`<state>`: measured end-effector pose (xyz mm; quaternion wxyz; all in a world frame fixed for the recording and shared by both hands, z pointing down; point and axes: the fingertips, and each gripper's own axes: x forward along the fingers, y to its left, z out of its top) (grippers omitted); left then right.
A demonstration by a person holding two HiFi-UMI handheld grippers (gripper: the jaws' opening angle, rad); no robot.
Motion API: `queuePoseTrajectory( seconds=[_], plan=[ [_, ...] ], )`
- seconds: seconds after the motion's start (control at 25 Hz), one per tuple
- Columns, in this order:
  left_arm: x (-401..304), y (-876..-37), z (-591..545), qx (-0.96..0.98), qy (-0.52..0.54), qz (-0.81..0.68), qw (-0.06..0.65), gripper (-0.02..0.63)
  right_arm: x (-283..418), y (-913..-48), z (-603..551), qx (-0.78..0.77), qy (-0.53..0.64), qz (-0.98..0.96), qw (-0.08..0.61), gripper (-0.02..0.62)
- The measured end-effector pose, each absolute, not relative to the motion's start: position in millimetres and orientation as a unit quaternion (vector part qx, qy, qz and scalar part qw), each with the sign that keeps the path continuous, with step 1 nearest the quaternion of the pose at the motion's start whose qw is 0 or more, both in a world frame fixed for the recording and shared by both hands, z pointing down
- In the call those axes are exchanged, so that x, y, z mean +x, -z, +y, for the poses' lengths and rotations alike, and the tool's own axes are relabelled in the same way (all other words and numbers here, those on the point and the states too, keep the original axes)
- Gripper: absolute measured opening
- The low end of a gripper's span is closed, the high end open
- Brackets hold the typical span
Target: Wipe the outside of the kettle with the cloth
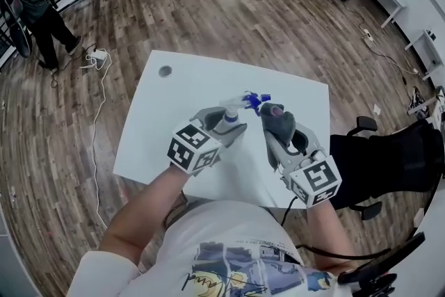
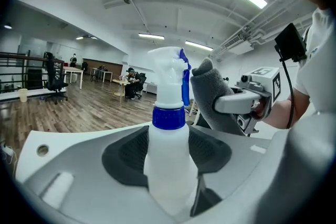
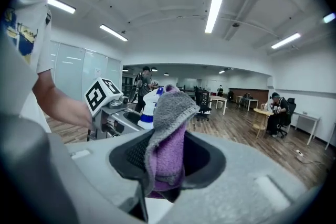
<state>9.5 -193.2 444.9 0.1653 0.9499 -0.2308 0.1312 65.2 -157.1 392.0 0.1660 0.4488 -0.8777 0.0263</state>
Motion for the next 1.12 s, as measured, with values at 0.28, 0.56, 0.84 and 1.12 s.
queuePoseTrajectory(
  seconds=[0.28,0.56,0.84,1.12],
  plan=[
    [17.6,-413.6,-192.6,0.951,-0.092,-0.233,0.182,0.222,70.9,-410.9,-147.4,0.432,-0.046,-0.888,0.15,0.132],
    [39.2,-385.2,-182.4,0.955,-0.066,-0.21,0.198,0.221,73.9,-425.4,-143.2,0.418,-0.062,-0.897,0.133,0.132],
    [50.6,-373.6,-169.0,0.959,-0.049,-0.203,0.194,0.221,92.5,-457.7,-122.9,0.425,-0.083,-0.891,0.138,0.132],
    [85.9,-351.2,-174.3,0.959,-0.037,-0.206,0.193,0.221,139.3,-494.6,-112.9,0.424,-0.116,-0.883,0.165,0.132]
  ],
)
